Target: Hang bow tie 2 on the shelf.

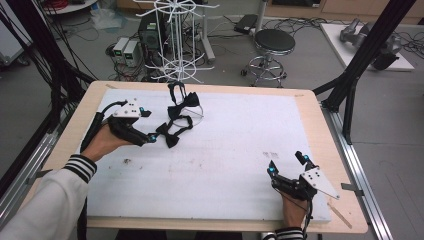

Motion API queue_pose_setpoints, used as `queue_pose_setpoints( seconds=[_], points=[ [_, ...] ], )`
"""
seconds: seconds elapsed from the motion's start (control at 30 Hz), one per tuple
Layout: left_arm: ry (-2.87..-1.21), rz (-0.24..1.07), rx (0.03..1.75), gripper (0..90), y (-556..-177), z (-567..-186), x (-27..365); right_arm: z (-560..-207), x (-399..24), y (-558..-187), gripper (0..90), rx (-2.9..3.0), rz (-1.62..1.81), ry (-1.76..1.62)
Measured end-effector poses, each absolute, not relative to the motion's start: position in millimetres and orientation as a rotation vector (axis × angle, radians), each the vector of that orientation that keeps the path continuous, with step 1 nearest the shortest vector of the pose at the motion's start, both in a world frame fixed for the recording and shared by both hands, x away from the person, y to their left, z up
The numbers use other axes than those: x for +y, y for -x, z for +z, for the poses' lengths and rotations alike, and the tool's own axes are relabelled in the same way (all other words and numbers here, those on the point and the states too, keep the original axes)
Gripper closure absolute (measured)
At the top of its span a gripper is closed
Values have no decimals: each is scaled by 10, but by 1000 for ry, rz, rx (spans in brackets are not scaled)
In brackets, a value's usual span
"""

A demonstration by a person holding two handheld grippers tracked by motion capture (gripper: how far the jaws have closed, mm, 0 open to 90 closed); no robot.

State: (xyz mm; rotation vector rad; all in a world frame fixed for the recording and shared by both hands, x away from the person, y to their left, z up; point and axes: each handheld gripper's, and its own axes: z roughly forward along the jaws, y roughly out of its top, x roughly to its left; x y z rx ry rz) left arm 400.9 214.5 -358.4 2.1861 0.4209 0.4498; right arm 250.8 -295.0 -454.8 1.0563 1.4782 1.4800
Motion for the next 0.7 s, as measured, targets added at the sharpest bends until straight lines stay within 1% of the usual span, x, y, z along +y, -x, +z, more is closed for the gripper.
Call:
queue_pose_setpoints(
  seconds=[0.5,0.7],
  points=[
    [-2349,348,352,170,-4233,-3725,1941,-4548,-2958,-2505,30,1475,1488,-1064],
    [-2348,332,361,171,-4291,-3774,1913,-4549,-2959,-2506,30,1473,1495,-1065]
  ],
)
